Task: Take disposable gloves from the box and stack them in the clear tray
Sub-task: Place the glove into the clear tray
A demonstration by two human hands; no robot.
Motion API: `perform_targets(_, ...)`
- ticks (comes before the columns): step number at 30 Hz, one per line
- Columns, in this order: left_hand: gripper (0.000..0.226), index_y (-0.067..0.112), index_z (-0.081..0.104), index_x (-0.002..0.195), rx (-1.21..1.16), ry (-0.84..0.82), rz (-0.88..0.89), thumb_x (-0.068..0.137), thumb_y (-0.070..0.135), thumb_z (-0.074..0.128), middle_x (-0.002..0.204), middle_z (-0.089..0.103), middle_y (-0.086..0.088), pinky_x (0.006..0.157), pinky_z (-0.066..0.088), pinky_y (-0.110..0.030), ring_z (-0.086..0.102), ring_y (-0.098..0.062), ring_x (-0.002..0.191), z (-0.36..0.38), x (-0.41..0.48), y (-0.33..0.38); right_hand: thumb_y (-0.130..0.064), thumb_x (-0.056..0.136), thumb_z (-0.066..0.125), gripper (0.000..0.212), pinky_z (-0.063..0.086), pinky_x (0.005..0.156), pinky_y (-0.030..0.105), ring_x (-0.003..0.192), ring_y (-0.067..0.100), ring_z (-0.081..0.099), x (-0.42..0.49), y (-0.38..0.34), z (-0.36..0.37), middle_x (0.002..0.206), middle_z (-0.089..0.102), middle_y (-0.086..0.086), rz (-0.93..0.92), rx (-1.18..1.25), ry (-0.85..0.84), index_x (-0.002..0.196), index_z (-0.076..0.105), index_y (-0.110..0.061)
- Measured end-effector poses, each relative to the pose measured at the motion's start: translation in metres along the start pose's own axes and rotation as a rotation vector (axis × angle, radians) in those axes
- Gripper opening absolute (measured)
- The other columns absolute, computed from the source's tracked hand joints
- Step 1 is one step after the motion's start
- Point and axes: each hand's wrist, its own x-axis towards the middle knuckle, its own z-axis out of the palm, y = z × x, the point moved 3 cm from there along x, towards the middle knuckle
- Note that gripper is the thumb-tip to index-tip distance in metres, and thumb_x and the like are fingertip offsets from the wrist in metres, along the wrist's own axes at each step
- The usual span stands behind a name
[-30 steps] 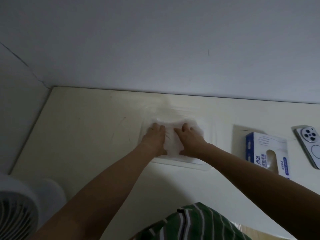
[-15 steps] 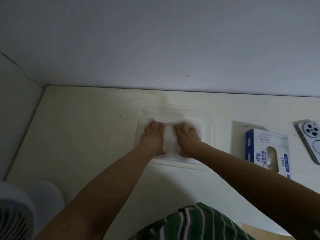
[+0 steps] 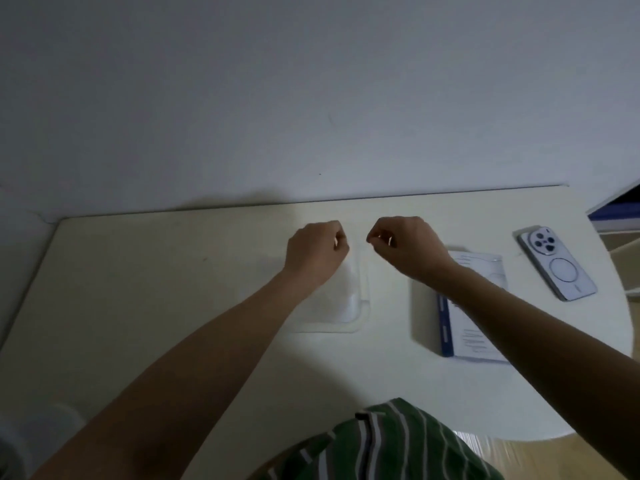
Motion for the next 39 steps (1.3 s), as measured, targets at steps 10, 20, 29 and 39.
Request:
perform_targets(10,0.017,0.018,0.061,0.106,-0.2,-0.435,0.181,0.089,0.023,0.057,0.101,0.069,-0.001,0.078,0.051,-0.032,0.063,-0.024,0.093,0.101,-0.002,0.126,-0.02,0.086,0.065,0.019,0.049,0.066,0.026,0.076,0.015,0.059,-0.089,0.159,-0.004,0.099,0.069,0.001,0.437,-0.201,-0.213,0.104,0.066,-0.021)
perform_targets(20,0.056,0.014,0.04,0.122,0.085,-0.531,0.18,0.084,0.045,0.066,0.105,0.062,-0.008,0.068,0.042,-0.033,0.06,-0.028,0.09,0.162,-0.005,0.158,-0.029,0.082,0.064,0.023,0.05,0.063,0.032,0.072,0.023,0.056,-0.092,0.182,0.015,0.085,0.046,0.003,0.322,-0.442,-0.263,0.098,0.059,-0.014)
perform_targets(29,0.061,0.014,0.042,0.122,0.104,-0.547,0.145,0.078,0.043,0.074,0.111,0.061,-0.008,0.074,0.044,-0.035,0.06,-0.029,0.102,0.164,-0.002,0.161,-0.015,0.087,0.069,0.005,0.046,0.083,0.022,0.092,0.014,0.057,-0.092,0.186,-0.022,0.1,0.06,0.001,0.046,0.164,0.003,0.087,0.068,-0.01)
perform_targets(39,0.041,0.015,0.047,0.123,-0.036,-0.664,0.12,0.088,0.029,0.064,0.118,0.062,-0.01,0.083,0.046,-0.033,0.059,-0.03,0.106,0.156,-0.004,0.151,-0.028,0.094,0.061,0.022,0.038,0.057,0.013,0.06,0.002,0.047,-0.082,0.169,-0.052,0.068,0.056,-0.006,0.233,0.486,0.271,0.081,0.057,-0.011)
